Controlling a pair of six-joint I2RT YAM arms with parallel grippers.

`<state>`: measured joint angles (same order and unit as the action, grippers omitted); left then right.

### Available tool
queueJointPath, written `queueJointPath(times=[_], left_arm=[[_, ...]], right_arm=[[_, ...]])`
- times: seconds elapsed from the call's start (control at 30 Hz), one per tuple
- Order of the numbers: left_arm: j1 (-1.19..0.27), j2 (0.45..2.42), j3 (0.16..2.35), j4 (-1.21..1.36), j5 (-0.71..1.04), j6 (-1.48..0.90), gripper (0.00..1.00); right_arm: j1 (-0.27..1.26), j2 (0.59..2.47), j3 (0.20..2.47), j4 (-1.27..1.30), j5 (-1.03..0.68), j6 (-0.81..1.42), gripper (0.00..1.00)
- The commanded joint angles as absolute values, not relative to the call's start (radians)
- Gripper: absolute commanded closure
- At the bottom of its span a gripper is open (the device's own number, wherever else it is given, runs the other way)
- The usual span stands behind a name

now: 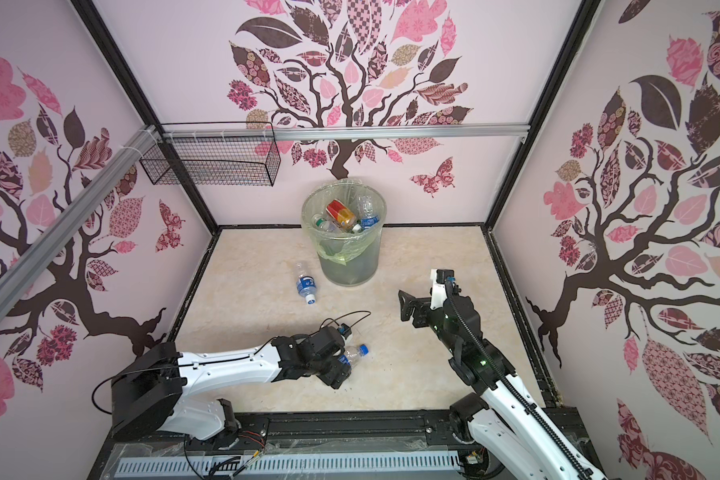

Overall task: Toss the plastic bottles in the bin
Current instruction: 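Open the right gripper and withdraw it while the left gripper grasps a blue-cap bottle, then lift the blue-cap bottle with the left gripper and drop it into the wastebasket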

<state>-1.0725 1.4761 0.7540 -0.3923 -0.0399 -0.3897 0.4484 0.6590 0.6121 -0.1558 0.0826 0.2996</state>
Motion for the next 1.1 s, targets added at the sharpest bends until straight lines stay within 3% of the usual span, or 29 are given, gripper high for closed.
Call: queueJointPath(times=[0.0, 0.27, 0.47, 1.07], left_arm=[[-1.080, 1.504, 0.807, -0.383, -0.039, -0.382, 0.23], [-1.085, 1.512, 0.853, -0.446, -0.078, -0.373, 0.38], [-1.085, 1.419, 0.883, -0.543, -0.153, -0.360, 0.39], [-1.070, 0.840, 0.944, -0.701, -0.593, -0.355, 0.41]], right_arm=[[0.446, 0.648, 0.606, -0.170, 0.087, 0.304, 0.00], [0.445, 0.643, 0.599, -0.166, 0.089, 0.306, 0.00], [0.445, 0.639, 0.592, -0.163, 0.090, 0.308, 0.00], [0.446, 0.678, 0.587, -0.148, 0.075, 0.317, 0.00]])
